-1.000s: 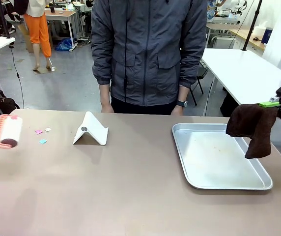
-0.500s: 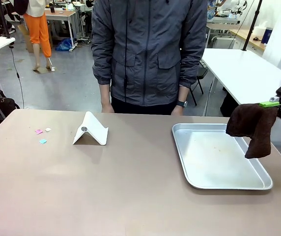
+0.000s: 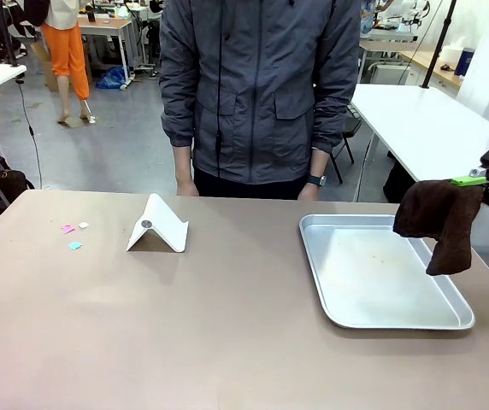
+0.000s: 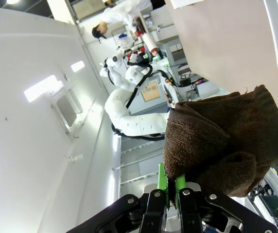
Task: Clean the surface of the table.
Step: Clean the area not pointed to by the person.
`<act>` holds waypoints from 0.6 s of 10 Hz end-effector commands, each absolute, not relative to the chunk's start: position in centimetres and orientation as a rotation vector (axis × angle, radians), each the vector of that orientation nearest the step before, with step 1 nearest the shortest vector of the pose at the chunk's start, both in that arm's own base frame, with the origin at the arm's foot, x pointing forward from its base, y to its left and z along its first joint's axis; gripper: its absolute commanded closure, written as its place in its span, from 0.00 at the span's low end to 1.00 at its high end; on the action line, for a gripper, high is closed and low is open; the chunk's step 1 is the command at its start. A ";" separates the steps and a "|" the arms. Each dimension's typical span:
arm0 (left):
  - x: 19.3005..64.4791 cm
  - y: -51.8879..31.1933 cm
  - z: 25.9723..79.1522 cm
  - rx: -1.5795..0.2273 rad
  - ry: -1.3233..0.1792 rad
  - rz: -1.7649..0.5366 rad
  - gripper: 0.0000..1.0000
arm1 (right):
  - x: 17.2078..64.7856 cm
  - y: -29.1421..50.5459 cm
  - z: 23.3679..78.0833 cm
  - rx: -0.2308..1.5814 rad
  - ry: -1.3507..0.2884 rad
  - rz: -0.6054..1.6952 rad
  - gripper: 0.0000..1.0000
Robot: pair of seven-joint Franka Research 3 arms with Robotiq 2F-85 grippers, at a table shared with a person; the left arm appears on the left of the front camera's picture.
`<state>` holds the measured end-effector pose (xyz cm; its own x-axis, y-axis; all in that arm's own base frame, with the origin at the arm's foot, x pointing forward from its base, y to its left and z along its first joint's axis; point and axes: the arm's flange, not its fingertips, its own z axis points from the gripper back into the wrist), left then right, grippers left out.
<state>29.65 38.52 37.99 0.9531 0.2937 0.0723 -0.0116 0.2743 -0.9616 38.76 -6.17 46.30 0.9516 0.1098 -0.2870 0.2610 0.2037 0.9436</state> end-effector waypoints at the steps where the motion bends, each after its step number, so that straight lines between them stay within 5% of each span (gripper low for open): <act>1: 29.5 38.3 38.7 -1.267 -0.252 0.195 0.77 | 38.7 -6.2 46.6 1.375 0.323 -0.088 0.94; 6: 31.2 37.1 40.1 -1.236 -0.237 0.216 0.77 | 38.7 -6.2 46.6 1.375 0.323 -0.088 0.94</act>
